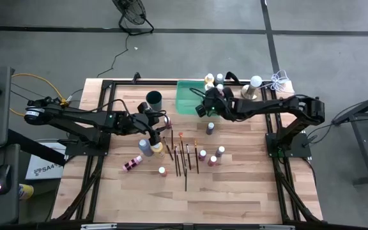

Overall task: Pick & Place Paint Supplies
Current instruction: Put the large green paint bottle into the green bin

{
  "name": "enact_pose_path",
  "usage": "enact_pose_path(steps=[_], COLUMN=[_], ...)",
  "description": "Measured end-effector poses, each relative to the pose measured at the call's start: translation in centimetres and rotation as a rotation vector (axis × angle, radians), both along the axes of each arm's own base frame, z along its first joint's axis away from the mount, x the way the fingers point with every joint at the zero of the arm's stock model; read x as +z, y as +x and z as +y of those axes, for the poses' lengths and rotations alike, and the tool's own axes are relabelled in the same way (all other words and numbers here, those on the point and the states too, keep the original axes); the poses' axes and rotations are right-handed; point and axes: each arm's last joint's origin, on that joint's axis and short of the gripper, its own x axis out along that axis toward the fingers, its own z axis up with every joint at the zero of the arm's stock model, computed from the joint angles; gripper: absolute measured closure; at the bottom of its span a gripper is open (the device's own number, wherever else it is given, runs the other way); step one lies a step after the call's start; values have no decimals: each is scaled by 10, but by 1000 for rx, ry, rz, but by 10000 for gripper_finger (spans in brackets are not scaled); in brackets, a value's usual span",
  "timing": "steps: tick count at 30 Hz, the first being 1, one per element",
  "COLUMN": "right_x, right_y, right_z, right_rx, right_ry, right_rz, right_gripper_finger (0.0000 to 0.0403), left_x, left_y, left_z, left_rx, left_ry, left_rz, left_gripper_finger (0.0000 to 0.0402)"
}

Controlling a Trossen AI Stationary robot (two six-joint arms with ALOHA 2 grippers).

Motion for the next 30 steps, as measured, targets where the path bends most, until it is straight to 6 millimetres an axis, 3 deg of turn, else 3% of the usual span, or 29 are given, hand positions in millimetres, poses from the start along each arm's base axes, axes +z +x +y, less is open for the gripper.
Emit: enact_pose_path(steps=[12,26,30], right_x=[-4,-4,-6], right_y=[-6,-6,-7], right_z=[4,4,4], right_rx=[-122,-145,-140], right_ry=[-13,8,17], right_rz=[14,-11,3], right_gripper_finger=[289,289,229], left_x=[0,-1,-1], left_y=[0,0,0], left_z=[0,0,0], left_rx=[0,4,4], left_ry=[0,-5,-5], left_rz=[2,2,2], left_gripper_finger=[147,147,147])
